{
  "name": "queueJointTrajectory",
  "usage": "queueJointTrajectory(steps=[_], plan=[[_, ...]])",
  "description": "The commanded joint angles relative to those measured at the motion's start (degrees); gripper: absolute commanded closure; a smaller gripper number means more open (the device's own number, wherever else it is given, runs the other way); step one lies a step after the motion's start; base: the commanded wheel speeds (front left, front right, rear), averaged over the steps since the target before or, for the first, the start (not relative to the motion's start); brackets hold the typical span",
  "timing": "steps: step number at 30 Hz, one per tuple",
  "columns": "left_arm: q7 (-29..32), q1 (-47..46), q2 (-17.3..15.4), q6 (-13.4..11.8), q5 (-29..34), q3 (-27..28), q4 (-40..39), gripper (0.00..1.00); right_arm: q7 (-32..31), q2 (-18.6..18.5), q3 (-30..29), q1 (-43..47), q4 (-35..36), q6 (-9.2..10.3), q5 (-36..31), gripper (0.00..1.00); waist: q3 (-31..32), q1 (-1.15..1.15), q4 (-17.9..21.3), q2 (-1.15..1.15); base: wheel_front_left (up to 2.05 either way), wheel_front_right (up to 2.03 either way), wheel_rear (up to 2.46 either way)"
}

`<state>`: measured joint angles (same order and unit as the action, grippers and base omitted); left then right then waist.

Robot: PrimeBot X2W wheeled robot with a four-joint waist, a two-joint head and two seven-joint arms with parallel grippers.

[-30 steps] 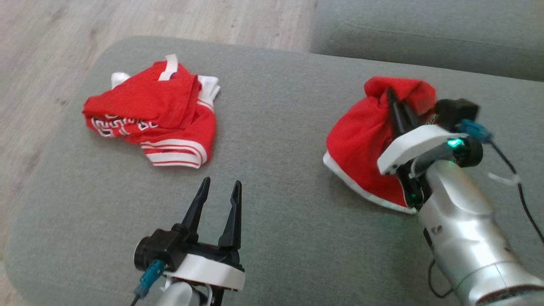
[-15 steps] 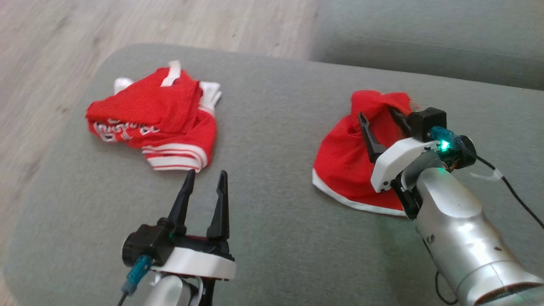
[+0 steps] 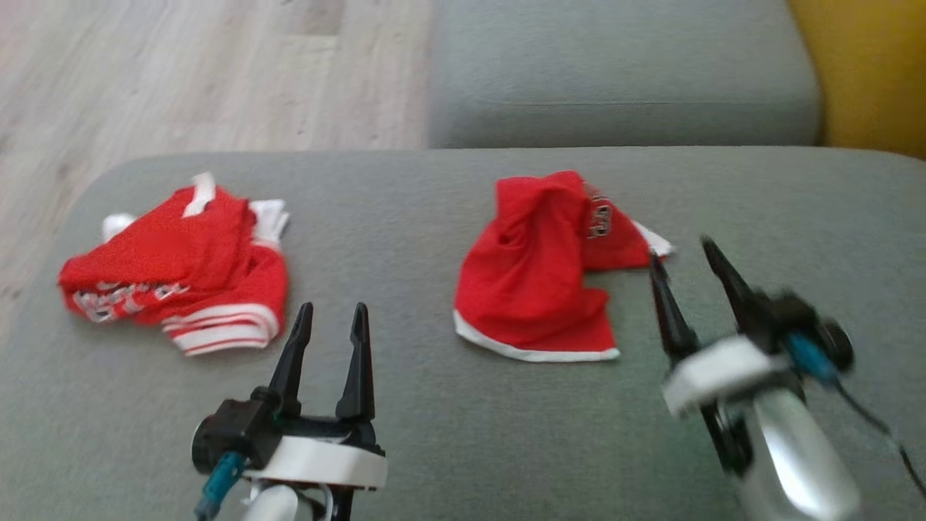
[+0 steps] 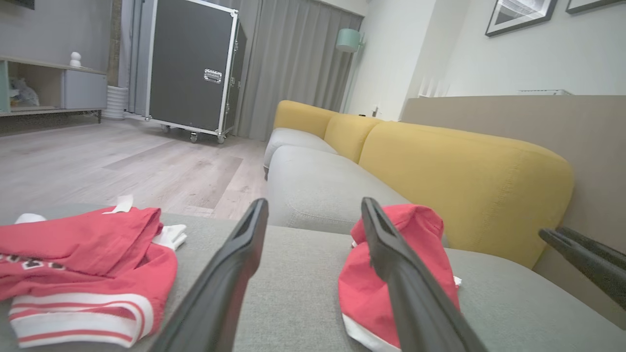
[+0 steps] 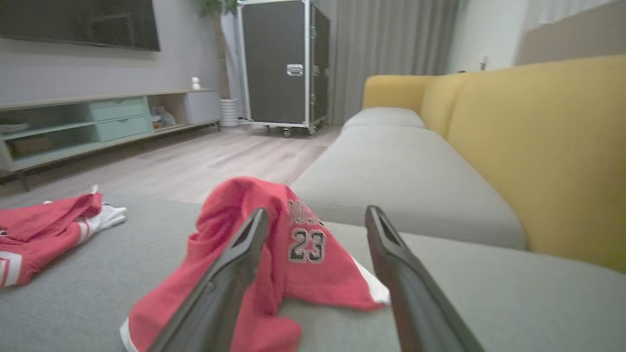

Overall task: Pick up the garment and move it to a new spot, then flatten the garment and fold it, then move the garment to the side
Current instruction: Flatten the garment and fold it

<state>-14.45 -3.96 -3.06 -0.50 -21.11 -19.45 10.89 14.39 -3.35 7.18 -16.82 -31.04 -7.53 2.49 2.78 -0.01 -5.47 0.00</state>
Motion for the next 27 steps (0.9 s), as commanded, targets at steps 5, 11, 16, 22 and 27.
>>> queueJointTrajectory(steps=[5,11,16,22,27], plan=[[-0.55,-0.41,0.18,-0.81,2.25,3.10,-0.59,0.00,0.60,0.47,-3.18,9.35,10.97,0.04,1.61,0.00,0.63,0.01,3.24,0.00,0.00,0.00,0.00],[-0.55,0.31,0.18,-0.35,3.45,4.28,1.10,0.00,0.61,0.47,-4.76,15.54,14.57,0.04,2.67,0.00,0.33,0.01,4.17,0.00,0.00,0.00,0.00],[-0.55,-0.28,0.18,-0.11,3.58,4.48,1.46,0.00,0.61,0.47,-3.95,15.19,15.39,0.04,2.51,0.00,-0.43,0.01,3.64,0.00,0.00,0.00,0.00],[-0.55,-1.46,0.18,0.20,3.93,3.57,1.37,0.00,-1.88,0.47,0.33,12.52,12.10,0.04,1.77,0.00,-2.12,0.01,1.47,0.00,0.00,0.00,0.00],[-0.55,-2.27,0.18,0.37,3.86,2.40,1.63,0.00,-7.11,0.47,3.31,9.03,4.81,0.04,3.27,0.00,-3.77,0.01,-0.88,0.00,0.00,0.00,0.00]])
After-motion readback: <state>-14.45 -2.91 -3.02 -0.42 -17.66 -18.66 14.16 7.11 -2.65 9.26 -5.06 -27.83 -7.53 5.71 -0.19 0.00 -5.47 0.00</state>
